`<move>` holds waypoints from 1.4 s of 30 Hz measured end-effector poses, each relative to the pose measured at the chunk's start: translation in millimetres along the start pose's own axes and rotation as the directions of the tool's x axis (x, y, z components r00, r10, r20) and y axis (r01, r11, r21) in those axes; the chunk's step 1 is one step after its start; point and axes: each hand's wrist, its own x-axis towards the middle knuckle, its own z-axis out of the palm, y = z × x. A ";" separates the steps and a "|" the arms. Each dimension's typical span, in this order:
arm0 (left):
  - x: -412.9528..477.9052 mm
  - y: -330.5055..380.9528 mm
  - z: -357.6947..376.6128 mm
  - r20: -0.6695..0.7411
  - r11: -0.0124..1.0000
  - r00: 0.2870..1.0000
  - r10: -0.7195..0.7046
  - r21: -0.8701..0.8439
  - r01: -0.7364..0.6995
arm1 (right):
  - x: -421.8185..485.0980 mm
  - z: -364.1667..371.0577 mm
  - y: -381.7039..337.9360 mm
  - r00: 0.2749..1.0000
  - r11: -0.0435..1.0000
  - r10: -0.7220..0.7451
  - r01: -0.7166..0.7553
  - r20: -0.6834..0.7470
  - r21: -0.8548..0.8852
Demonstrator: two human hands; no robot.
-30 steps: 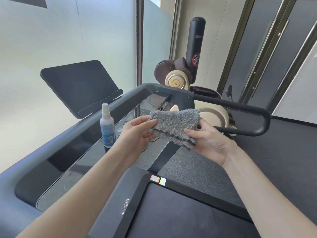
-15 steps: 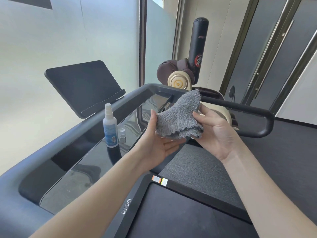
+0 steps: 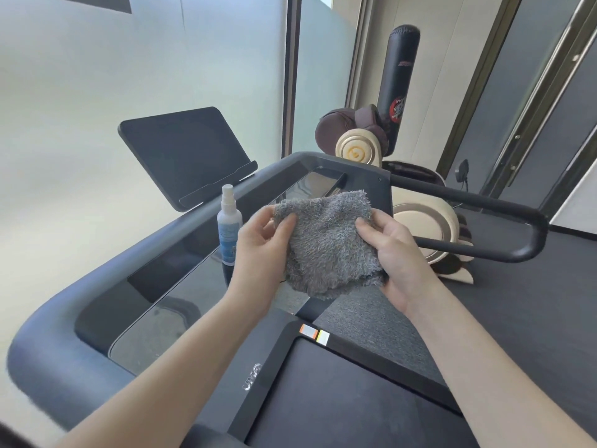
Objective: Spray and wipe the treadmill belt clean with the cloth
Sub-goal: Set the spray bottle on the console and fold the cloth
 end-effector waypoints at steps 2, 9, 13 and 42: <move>-6.2 4.3 -10.2 -0.048 0.999 0.999 0.027 0.033 -0.025 | 3.2 8.6 3.5 1.000 0.998 -0.021 0.022 0.017 -0.062; -29.2 11.4 -59.2 -0.243 1.000 0.970 0.013 0.030 -0.006 | 17.9 51.4 15.9 0.979 0.990 -0.003 0.031 0.201 -0.137; -43.2 6.2 -90.8 -0.406 0.998 0.913 -0.022 0.050 0.046 | 24.9 84.9 29.7 0.939 0.970 0.048 0.038 0.340 -0.241; -28.6 -17.2 -151.1 -0.303 0.448 0.948 -0.099 0.837 0.314 | 64.9 145.5 110.6 0.801 0.325 -0.117 0.589 0.587 -0.740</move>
